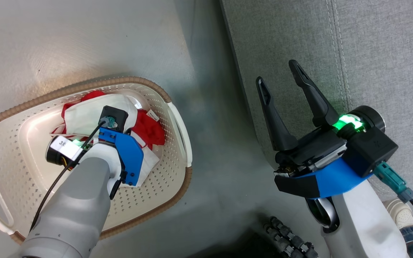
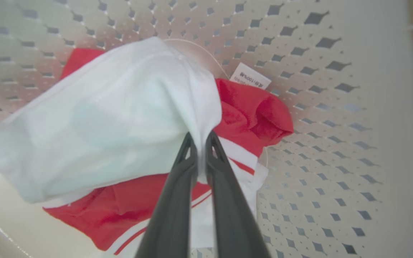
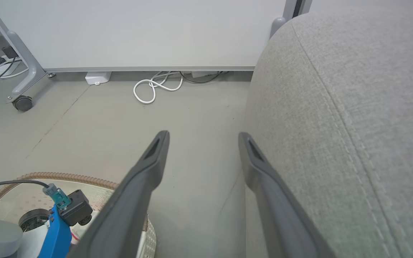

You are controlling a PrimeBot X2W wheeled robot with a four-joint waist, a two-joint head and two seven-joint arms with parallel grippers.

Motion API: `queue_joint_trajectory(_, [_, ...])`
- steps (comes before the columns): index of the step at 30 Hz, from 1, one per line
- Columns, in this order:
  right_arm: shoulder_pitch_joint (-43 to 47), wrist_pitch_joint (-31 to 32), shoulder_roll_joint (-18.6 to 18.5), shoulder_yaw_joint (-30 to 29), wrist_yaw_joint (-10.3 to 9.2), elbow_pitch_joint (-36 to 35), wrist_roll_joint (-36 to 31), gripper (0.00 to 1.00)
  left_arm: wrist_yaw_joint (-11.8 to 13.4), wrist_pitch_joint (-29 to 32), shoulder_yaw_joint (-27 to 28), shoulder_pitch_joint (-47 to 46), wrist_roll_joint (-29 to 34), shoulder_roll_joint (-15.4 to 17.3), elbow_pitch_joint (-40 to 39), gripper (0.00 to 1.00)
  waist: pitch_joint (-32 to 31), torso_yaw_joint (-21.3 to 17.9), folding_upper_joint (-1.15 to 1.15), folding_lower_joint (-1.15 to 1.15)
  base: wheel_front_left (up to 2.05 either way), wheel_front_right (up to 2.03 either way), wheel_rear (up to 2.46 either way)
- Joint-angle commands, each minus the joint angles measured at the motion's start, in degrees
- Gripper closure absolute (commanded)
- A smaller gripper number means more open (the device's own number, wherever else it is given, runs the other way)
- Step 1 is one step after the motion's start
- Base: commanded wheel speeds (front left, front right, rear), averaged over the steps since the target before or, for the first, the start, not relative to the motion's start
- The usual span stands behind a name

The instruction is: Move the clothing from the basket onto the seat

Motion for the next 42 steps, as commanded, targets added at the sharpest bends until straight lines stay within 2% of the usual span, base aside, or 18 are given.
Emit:
queue_joint_trajectory(1, [-0.7, -0.3, 0.0, -0.1, 0.01, 0.3, -0.2, 0.0, -0.3, -0.6, -0.2, -1.1, -0.4, 0.3, 0.2, 1.0, -0.3, 0.1, 0.0, 0.0, 0.0, 0.0, 0.0])
queue_joint_trajectory(10, [-1.6, -0.3, 0.0, 0.5, 0.01, 1.6, -0.5, 0.0, -1.4, -3.0, -0.1, 0.2, -1.5, 0.4, 0.4, 1.0, -3.5, 0.9, 0.0, 0.0, 0.0, 0.0, 0.0])
queue_joint_trajectory(24, [2.2, 0.5, 0.0, -1.5, 0.01, 6.3, -2.1, 0.0, -2.7, -14.2, -1.7, 8.1, -4.3, -2.6, -1.8, 1.0, -21.1, 7.3, 0.0, 0.0, 0.0, 0.0, 0.0])
queue_joint_trajectory(31, [6.0, 2.6, 0.0, -3.6, 0.01, 6.4, -3.6, 0.0, -2.8, -16.4, -2.5, 14.0, -7.4, -2.7, -10.2, 1.0, -30.4, 10.9, 0.0, 0.0, 0.0, 0.0, 0.0])
queue_joint_trajectory(37, [9.9, 4.7, 0.0, -4.9, 0.01, 5.7, -4.1, 0.0, -2.6, -16.4, 1.3, 18.8, -6.0, -0.8, -21.8, 1.0, -37.2, 14.0, 0.0, 0.0, 0.0, 0.0, 0.0])
queue_joint_trajectory(42, [12.6, 6.2, 0.0, -5.1, 0.01, 4.7, -3.9, 0.0, -1.9, -16.4, 4.7, 22.3, -3.8, 0.3, -28.0, 1.0, -41.5, 15.7, 0.0, 0.0, 0.0, 0.0, 0.0])
